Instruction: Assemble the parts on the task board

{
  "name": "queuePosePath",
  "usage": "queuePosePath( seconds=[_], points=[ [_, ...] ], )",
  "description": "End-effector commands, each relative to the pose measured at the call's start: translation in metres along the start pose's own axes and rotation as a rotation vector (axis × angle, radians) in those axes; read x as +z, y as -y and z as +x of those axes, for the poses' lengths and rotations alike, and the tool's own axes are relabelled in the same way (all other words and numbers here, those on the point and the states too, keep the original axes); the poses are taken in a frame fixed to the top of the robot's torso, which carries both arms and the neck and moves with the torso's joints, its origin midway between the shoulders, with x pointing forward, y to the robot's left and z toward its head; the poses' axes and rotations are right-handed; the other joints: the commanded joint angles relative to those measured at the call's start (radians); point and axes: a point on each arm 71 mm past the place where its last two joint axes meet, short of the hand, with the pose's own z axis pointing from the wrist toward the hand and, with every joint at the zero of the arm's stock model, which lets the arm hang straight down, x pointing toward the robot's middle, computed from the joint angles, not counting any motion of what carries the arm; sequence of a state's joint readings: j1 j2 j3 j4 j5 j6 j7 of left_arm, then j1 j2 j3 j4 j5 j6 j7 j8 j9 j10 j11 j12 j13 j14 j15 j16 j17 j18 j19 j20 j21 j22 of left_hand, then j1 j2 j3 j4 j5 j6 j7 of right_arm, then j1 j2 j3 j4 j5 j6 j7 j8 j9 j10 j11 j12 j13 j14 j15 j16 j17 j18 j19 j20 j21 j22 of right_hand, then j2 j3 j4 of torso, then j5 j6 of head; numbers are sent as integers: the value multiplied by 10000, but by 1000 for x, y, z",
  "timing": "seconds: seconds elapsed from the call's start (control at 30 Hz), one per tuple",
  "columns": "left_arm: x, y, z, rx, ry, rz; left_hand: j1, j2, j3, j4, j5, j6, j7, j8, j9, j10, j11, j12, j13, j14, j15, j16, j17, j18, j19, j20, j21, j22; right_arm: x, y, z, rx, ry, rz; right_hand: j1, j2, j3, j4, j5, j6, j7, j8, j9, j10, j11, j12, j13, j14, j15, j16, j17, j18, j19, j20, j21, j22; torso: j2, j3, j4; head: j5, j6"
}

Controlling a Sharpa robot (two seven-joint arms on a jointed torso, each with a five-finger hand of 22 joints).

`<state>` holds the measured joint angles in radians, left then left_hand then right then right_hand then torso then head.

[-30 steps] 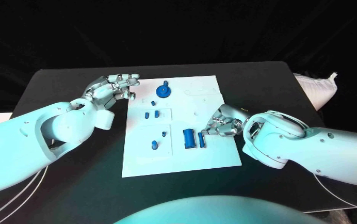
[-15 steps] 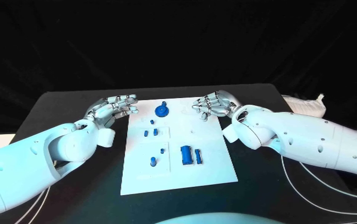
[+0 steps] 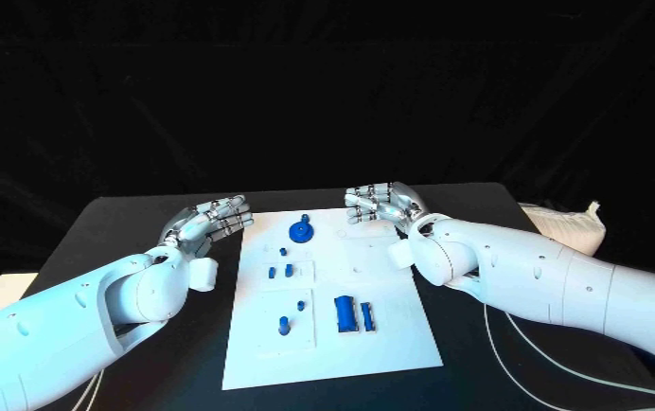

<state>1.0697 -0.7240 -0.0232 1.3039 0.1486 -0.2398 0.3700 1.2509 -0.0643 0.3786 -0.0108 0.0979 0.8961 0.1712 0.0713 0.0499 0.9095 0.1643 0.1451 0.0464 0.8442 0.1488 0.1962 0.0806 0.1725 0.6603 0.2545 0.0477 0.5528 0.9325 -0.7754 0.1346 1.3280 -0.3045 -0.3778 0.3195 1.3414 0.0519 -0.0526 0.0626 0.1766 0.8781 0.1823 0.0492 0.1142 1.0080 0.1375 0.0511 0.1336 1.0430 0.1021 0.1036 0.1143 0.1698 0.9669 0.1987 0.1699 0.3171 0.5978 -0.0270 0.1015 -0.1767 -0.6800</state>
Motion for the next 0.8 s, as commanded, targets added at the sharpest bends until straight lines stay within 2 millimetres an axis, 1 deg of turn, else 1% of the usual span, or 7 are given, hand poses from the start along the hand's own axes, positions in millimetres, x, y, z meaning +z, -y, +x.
queuePosePath(
  seconds=[0.03, 0.27, 0.3, 0.37, 0.43, 0.73, 0.8],
  points=[
    [-1, 0, 2, 69, 26, 36, -4087, 643, -1237, 108, -979, -2927, -557, -713, -499, -2969, -537, -468, -464, -2757, -485, -643, -806, -518, -2153, -831, -477, -1807, -1, -3, 2, 18, 74, -55, -4250, -519, 526, -626, -562, -2780, -576, -492, -363, -3192, -435, -511, -424, -3301, -1021, -328, -364, -510, -3062, -630, -538, -1005, -25, 5, -49, 69, 17],
    [-7, 3, 9, 546, 521, 372, -6024, 643, -1822, 108, -979, -4315, -824, -713, -499, -4377, -789, -697, -464, -4066, -717, -946, -806, -739, -3174, -1229, -477, -2663, -4, -16, 16, 409, 628, -420, -6445, -519, 526, -626, -850, -4219, -872, -492, -1142, -4843, -661, -511, -1336, -5008, -1021, -1036, -1143, -689, -4645, -956, -816, -1525, -183, 87, -347, 593, 259],
    [-8, 3, 11, 652, 628, 451, -6277, 643, -1899, 108, -979, -4498, -858, -713, -499, -4562, -824, -725, -464, -4237, -748, -986, -806, -801, -3311, -1276, -477, -2775, -5, -19, 19, 485, 750, -483, -6716, -519, 526, -626, -887, -4397, -908, -492, -1142, -5047, -1375, -511, -1336, -5219, -1021, -1036, -1143, -783, -4842, -995, -846, -1589, -217, 105, -412, 708, 312],
    [-11, 5, 15, 890, 867, 635, -6765, 643, -2045, 108, -979, -4850, -927, -713, -499, -4916, -888, -1451, -464, -4567, -1488, -1057, -806, -800, -3568, -1377, -477, -2990, -7, -25, 26, 641, 1023, -603, -7225, -519, 526, -626, -953, -4731, -980, -492, -1142, -5428, -1375, -511, -1336, -5615, -1021, -1036, -1143, -785, -5208, -1071, -918, -1711, -294, 144, -557, 961, 429],
    [-17, 7, 20, 1238, 1207, 918, -7272, 643, -2198, 108, -979, -5215, -996, -713, -499, -5288, -1643, -1451, -464, -4907, -1488, -1137, -806, -907, -3841, -1479, -477, -3215, -11, -31, 33, 803, 1354, -711, -7781, -519, 526, -626, -1026, -5096, -1056, -492, -1142, -5849, -1375, -511, -1336, -6050, -1021, -1036, -1143, -892, -5611, -1152, -986, -1841, -379, 189, -718, 1244, 559],
    [-33, 16, 36, 2246, 2170, 1842, -8936, 643, -2707, 108, -979, -6401, -1712, -713, -499, -6495, -1643, -1451, -464, -6033, -1488, -1962, -806, -1018, -4713, -1818, -477, -3950, -20, -43, 49, 1019, 2012, -804, -9550, -519, 526, -626, -1766, -6251, -1823, -492, -1142, -7184, -1375, -511, -1336, -7428, -1021, -1036, -1143, -1698, -6884, -1987, -1699, -2261, -535, 270, -1014, 1764, 799],
    [-35, 17, 38, 2351, 2270, 1947, -9168, 643, -2774, 108, -979, -6569, -1712, -713, -499, -6662, -1643, -1451, -464, -6190, -1488, -1962, -806, -1725, -4834, -2545, -477, -4052, -21, -44, 49, 1024, 2034, -805, -9808, -519, 526, -626, -1766, -6424, -1823, -492, -1142, -7375, -1375, -511, -1336, -7629, -1021, -1036, -1143, -1698, -7072, -1987, -1699, -2322, -536, 270, -1015, 1767, 800]
  ],
)
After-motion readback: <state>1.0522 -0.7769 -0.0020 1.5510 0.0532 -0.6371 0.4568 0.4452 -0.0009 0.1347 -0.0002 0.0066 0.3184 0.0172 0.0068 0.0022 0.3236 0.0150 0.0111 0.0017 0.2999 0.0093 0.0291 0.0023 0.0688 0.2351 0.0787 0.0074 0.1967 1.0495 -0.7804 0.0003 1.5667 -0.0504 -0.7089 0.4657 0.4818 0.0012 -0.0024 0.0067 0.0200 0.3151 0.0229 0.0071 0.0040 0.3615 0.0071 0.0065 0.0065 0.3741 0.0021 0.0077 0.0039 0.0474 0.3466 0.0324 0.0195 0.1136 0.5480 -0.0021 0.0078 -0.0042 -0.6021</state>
